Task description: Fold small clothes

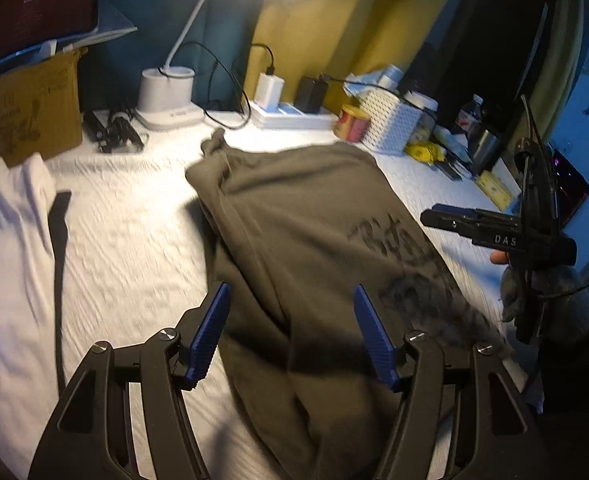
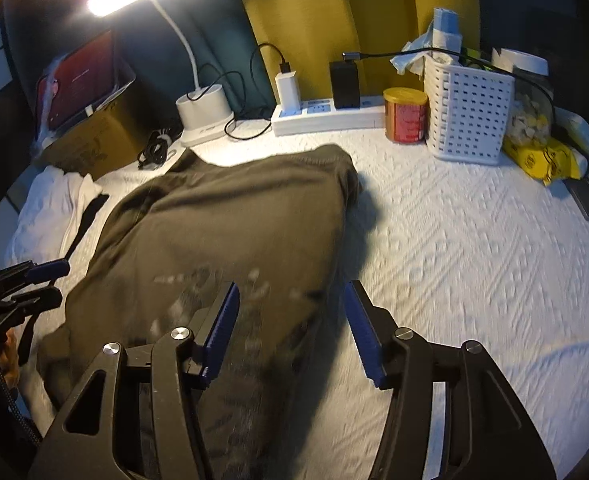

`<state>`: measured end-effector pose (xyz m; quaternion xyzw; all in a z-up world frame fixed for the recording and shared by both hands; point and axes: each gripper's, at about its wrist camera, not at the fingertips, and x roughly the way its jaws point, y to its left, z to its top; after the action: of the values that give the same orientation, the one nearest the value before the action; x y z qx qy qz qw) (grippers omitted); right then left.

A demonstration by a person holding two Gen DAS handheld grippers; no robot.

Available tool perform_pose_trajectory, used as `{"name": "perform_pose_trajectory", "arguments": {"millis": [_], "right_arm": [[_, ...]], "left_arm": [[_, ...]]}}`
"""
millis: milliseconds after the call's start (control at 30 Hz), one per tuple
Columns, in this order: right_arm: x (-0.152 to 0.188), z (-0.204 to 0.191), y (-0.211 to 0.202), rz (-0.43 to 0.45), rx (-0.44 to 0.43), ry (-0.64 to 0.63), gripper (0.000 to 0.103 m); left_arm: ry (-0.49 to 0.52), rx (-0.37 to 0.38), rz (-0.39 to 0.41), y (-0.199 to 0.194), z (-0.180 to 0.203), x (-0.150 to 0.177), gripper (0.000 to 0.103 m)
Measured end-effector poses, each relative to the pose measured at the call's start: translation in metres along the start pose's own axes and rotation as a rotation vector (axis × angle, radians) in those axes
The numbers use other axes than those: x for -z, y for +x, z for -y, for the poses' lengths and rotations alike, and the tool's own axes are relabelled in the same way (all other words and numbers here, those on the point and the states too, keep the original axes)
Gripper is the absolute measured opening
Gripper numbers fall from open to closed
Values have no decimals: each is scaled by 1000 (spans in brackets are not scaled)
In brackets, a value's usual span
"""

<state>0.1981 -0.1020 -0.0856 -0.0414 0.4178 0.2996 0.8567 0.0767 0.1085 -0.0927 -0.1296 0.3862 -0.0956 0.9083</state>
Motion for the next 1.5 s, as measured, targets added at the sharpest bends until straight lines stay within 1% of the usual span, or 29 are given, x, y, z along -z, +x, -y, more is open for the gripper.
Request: {"name": "perform_pose_trajectory", "arguments": {"millis": [167, 300, 367, 400, 433, 467, 533, 567, 700, 800, 967, 1133, 1267, 1333, 1367, 1400, 1467, 1500], "right_arm": [[18, -1, -12, -3, 8, 7, 58], [37, -2, -19, -9, 11, 16, 58], [44, -3, -21, -13, 14, 19, 58], [47, -3, -22, -15, 16, 21, 58], [51, -3, -24, -16, 17, 23, 58], [53, -4, -25, -16, 18, 25, 58], [59, -4, -28, -17, 20, 29, 58], [61, -4, -28, -18, 20, 31, 58], [70, -4, -31, -24, 18, 43, 58], [79, -6, -32, -30, 15, 45, 58], [94, -10, -34, -47, 13, 39, 58], [109, -17, -45, -58, 12, 50, 58], [120, -30, -52, -58, 2, 36, 57], [127, -38, -55, -44, -10, 32, 57], [129, -41, -56, -34, -5, 29, 48], [133, -45, -57, -27, 3, 19, 28], [136, -49, -58, -29, 10, 3, 15], [137, -48, -59, -33, -10, 11, 12]], "left_arm": [[32, 40, -22, -6, 13, 20, 64], [76, 80, -69, -4, 27, 36, 63], [87, 90, -97, -2, 32, 44, 53], [94, 93, -112, -2, 35, 49, 50], [105, 98, -116, -4, 37, 52, 41], [113, 106, -117, -6, 39, 54, 28], [133, 116, -118, -10, 43, 58, 13], [140, 120, -114, -13, 44, 58, 9], [142, 143, -77, -28, 44, 58, 7], [138, 144, -65, -36, 40, 58, 7], [131, 133, -85, -35, 31, 65, 7], [126, 140, -102, -33, 28, 71, 7], [132, 144, -118, -30, 29, 75, 7], [129, 145, -125, -29, 28, 77, 7], [129, 145, -128, -28, 28, 77, 7], [131, 146, -132, -28, 29, 78, 7], [133, 147, -136, -27, 31, 80, 7], [132, 148, -137, -27, 31, 80, 7]]}}
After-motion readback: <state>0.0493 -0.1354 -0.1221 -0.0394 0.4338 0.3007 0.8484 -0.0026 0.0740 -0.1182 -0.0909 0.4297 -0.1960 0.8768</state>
